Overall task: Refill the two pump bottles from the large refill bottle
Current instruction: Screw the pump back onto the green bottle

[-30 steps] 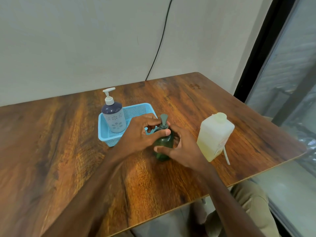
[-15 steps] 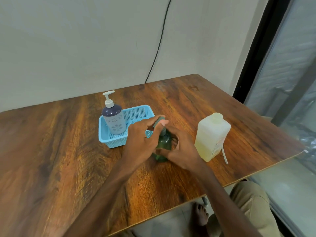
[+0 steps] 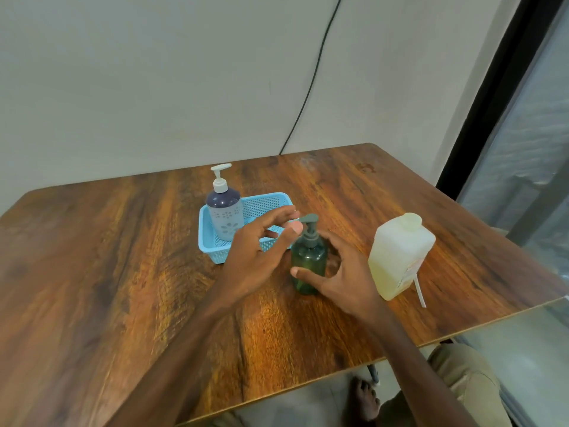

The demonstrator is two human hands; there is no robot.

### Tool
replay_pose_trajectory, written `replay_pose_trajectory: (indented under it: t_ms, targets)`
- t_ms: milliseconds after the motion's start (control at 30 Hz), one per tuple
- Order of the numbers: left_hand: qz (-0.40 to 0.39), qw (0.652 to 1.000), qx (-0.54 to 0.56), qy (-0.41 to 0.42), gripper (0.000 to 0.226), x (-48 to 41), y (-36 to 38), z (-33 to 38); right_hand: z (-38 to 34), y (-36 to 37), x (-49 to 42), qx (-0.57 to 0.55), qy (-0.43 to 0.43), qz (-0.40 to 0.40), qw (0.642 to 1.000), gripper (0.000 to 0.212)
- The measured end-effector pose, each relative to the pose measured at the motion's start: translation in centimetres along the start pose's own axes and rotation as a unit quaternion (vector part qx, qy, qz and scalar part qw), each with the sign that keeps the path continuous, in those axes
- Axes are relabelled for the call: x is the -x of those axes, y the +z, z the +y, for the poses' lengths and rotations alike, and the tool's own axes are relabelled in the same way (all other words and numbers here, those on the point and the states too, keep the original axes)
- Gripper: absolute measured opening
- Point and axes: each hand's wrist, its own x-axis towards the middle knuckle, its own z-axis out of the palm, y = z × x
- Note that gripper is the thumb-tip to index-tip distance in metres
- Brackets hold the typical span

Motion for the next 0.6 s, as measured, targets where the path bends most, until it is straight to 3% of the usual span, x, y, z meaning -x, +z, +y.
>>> replay_pose_trajectory:
  t_ms: [100,300,367,500,600]
  targets:
    - [0.118,0.992,-0.034,-0.009,0.020,0.3,-2.2,-0.9,-0.7,-0.1,-0.4,0.012,-0.015,0.017,1.000,0.073]
    - [0.252,0.962,-0.098,-0.025,0.023,-1.0,-6.7,-2.9,-4.6,-1.0,-3.7,0.004,-0.063,0.034,0.997,0.073]
    - [0.243,0.960,-0.124,-0.063,0.041,-2.0,-7.2,-4.1,-6.2,-1.2,-5.9,0.008,-0.068,0.046,0.997,0.076]
    - [0.138,0.967,-0.154,-0.146,0.080,-4.1,-7.2,-6.4,-8.3,-0.4,-10.6,0.010,-0.060,0.061,0.996,0.070]
    - [0.106,0.978,-0.136,-0.115,0.084,-5.2,-7.0,-7.6,-7.7,1.5,-13.5,0.004,-0.010,0.045,0.999,0.068]
